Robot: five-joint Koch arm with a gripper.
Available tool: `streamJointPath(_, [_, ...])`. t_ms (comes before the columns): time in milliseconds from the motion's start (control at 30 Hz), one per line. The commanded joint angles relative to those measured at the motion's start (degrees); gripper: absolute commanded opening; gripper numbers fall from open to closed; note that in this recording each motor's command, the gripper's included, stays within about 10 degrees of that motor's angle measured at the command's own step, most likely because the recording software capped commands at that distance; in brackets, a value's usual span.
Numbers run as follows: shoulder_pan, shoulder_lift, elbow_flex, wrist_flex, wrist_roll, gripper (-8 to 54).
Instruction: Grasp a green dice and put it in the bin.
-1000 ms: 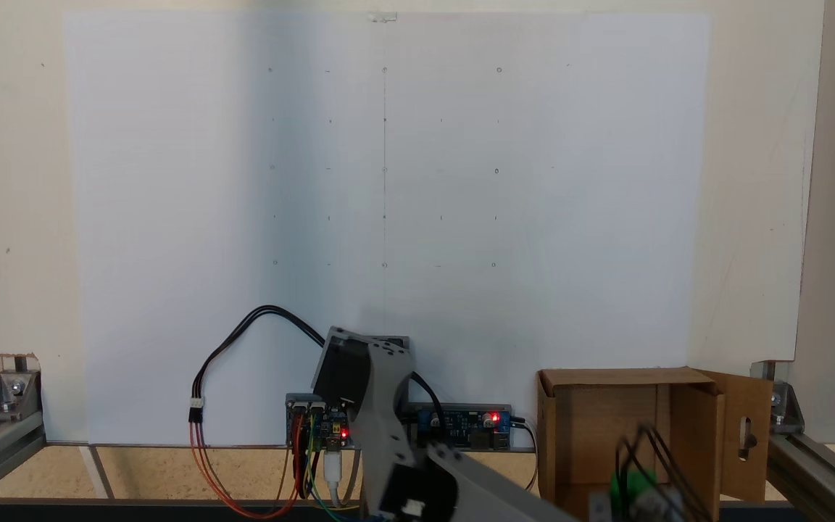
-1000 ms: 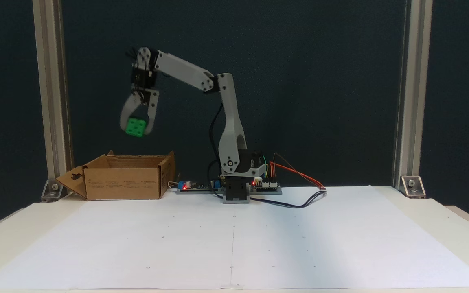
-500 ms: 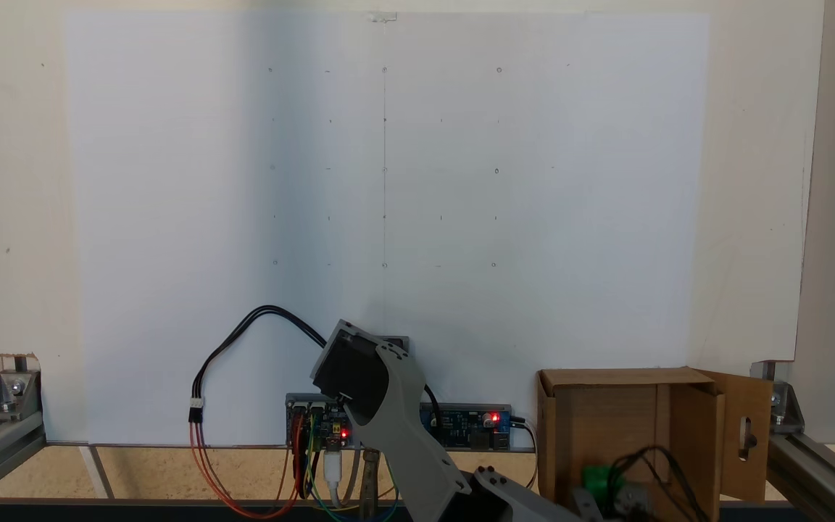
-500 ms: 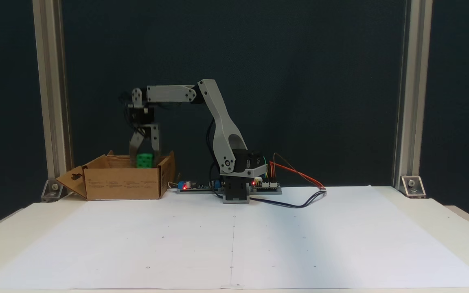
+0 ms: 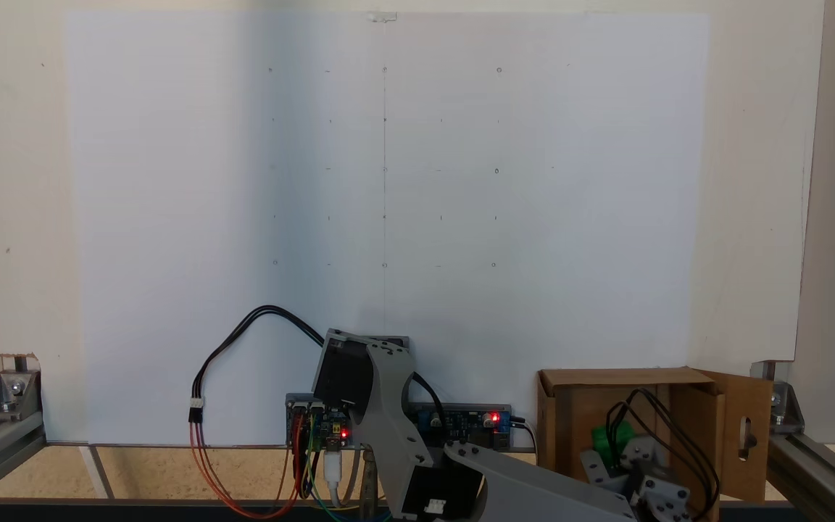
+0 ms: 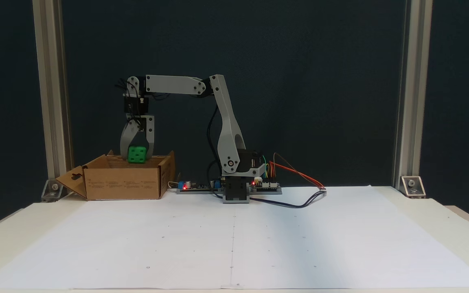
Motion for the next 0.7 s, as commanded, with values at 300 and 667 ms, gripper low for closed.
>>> streamJointPath(300, [-5.01,2.11,5.89,-3.34,-0.97,45.1])
streamJointPath(667, [-34.89,22.41,0.09,-9.58,28.28,43.6])
